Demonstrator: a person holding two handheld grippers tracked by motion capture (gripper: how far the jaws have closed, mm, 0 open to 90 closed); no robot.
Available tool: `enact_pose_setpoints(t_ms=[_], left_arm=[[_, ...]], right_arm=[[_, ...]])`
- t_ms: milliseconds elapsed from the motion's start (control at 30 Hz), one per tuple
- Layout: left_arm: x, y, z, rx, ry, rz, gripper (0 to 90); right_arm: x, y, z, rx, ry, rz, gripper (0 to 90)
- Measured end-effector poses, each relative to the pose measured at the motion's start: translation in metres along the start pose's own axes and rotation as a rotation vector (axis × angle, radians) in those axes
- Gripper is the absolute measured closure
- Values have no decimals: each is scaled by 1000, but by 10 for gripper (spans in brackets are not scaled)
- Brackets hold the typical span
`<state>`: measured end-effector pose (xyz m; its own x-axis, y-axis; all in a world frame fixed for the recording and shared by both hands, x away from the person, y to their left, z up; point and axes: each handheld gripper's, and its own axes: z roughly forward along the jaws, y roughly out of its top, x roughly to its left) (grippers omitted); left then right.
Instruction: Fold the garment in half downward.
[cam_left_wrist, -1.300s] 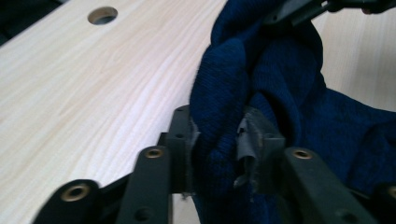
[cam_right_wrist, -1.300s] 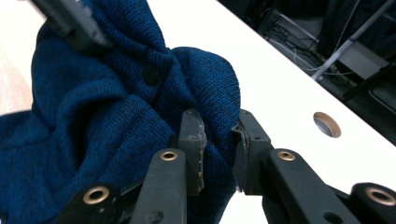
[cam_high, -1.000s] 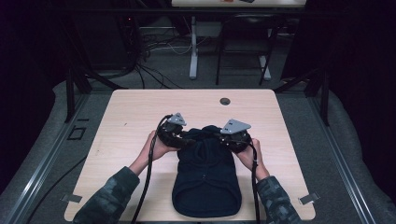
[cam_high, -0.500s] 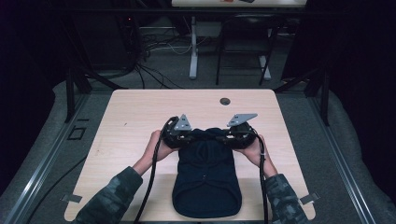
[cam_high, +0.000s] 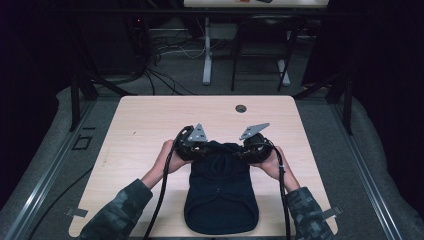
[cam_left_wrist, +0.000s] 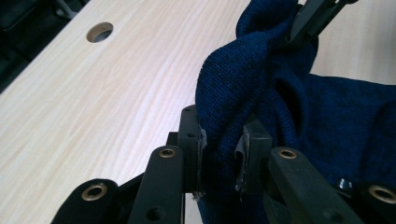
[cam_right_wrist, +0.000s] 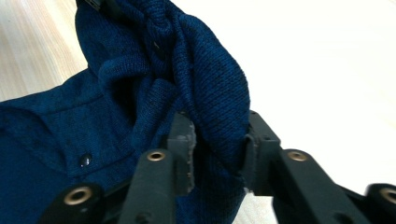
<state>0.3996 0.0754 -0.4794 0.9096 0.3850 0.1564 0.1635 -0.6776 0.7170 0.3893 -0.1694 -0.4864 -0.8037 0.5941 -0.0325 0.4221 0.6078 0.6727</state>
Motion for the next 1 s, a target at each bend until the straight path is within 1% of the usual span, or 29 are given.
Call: enact_pose_setpoints(t_ms=[33,67,100,133,167,200,233,267,333,367,467,533,567,600,667,700,733,800,867,900,933,1000], left_arm=[[0,-1,-1,3,-15,-5,739],[0,-1,-1,7,-25,-9,725],[0,-2,-1,4,-41,-27,712],[1,-3,-1,8,-59,-43,670],[2,-4,-1,12,-75,-53,629],[2,-5,0,18,-87,-65,586],[2,-5,1,21,-95,-79,537],[2,-6,1,26,-109,-82,508],[0,-7,0,27,-107,-84,478],[-2,-8,-1,26,-111,-80,484],[-8,-10,-4,22,-117,-62,556],[-12,-11,-4,27,-110,-48,612],[-14,-12,-4,28,-114,-44,626],[-15,-12,-4,28,-110,-37,635],[-19,-14,-4,25,-106,-34,648],[-21,-15,-4,22,-98,-30,649],[-23,-15,-5,18,-91,-25,648],[-27,-16,-7,16,-87,-13,648],[-33,-18,-8,14,-75,-1,648],[-35,-19,-8,15,-75,4,649],[-37,-20,-9,11,-71,5,648],[-40,-23,-9,1,-69,-6,650]], right_arm=[[3,-1,0,-2,-18,-13,716],[8,-2,0,-25,-52,-26,731],[10,-3,0,-30,-65,-35,736],[15,-5,1,-48,-95,-48,743],[17,-6,2,-56,-111,-56,747],[19,-7,3,-73,-116,-54,750],[21,-8,3,-74,-122,-63,750],[22,-9,4,-86,-127,-60,750],[24,-11,3,-86,-134,-63,748],[25,-12,3,-88,-135,-66,746],[29,-15,-1,-93,-140,-82,738],[31,-17,-3,-97,-134,-78,730],[32,-19,-4,-96,-135,-84,722],[32,-20,-5,-88,-130,-79,716],[34,-23,-5,-99,-131,-79,702],[35,-24,-6,-89,-122,-79,693],[36,-26,-7,-88,-127,-82,687],[38,-28,-8,-83,-116,-77,673],[41,-31,-9,-88,-116,-71,665],[43,-32,-10,-76,-116,-81,658],[45,-33,-10,-79,-121,-81,659],[48,-36,-11,-77,-114,-80,661]])
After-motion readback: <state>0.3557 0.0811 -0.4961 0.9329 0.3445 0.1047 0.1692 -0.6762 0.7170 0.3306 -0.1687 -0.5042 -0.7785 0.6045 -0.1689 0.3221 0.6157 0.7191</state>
